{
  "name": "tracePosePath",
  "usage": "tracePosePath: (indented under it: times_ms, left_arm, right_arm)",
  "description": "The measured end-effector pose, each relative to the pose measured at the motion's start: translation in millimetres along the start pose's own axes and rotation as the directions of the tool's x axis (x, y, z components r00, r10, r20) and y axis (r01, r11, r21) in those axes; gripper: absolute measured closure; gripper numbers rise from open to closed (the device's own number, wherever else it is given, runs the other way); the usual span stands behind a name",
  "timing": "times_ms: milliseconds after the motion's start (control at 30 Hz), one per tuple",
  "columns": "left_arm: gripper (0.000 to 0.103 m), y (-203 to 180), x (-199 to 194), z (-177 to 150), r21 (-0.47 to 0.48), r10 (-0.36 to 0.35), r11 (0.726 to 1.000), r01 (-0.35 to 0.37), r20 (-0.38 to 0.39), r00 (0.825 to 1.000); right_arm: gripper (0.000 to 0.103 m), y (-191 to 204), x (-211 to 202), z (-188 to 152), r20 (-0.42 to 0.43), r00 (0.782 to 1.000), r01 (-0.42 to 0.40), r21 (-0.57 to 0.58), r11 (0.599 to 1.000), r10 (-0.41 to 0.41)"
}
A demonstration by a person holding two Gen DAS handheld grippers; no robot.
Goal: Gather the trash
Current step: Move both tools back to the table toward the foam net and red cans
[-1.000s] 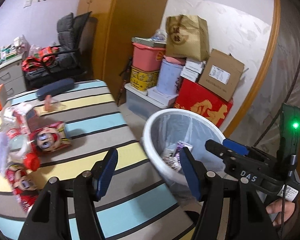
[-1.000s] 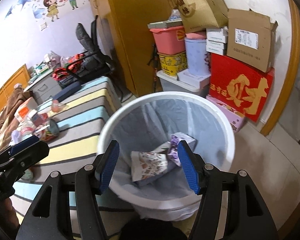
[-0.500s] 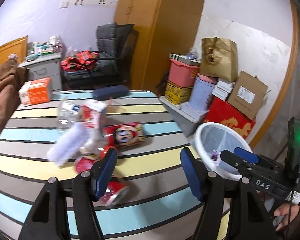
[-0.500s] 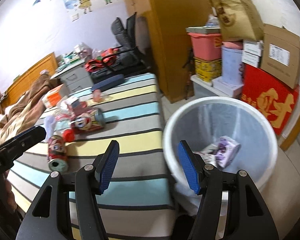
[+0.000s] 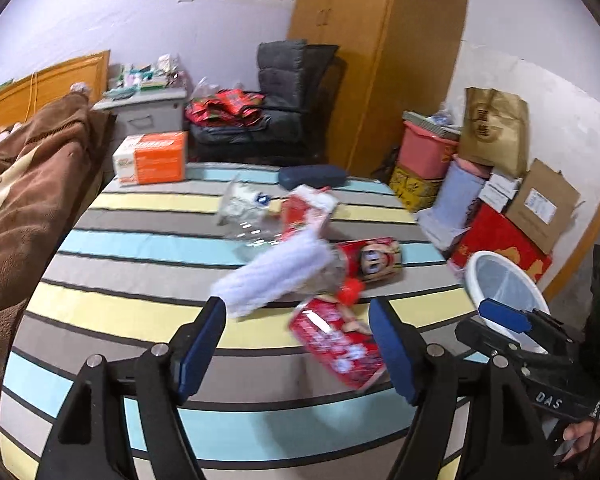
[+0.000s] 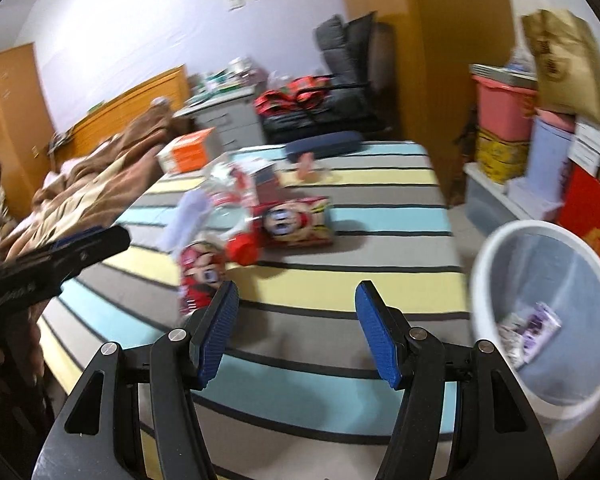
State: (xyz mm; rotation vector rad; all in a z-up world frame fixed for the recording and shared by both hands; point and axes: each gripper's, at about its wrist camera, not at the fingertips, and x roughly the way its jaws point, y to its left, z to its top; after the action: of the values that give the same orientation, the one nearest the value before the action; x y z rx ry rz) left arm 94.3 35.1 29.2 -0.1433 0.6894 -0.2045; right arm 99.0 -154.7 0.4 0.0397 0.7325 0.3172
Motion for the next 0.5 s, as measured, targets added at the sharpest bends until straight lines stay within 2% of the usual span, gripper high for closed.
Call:
tracePosePath:
  times_ms: [133,300,400,500]
  left_arm:
    - [0.024,21.0,5.0,0.8,-0.007,0.009,1.000,-0.009,-0.017,1.000]
    - [0.024,43.2,18.8,3.1,-0.003,-0.010,1.000,0.010,-0.076,0.997]
    - [0.024,50.4,25.2,4.9,0.018,-0.013,1.000,0.014,-0.091,0.996]
    - [0.024,59.0,33.9,9.5,0.013,-0.048,0.999,0.050,-0.114,0.992]
  right_arm:
    - [0.040,17.4,14.2,2.7,-0.038,0.996,-0.077,-0.027,0.997,0.076]
    - [0.040,32.6,34.0,5.5,-0.087,0.988,-0.129,-0.036,0.991,0.126]
    - [0.040,39.4,41.3,5.2,-0.112,0.985,-0.137,-0.060,0.989,0.130]
    - [0.040,47.8,50.1,4.2,-0.152,0.980,-0.147,-0.100,0.984,0.131]
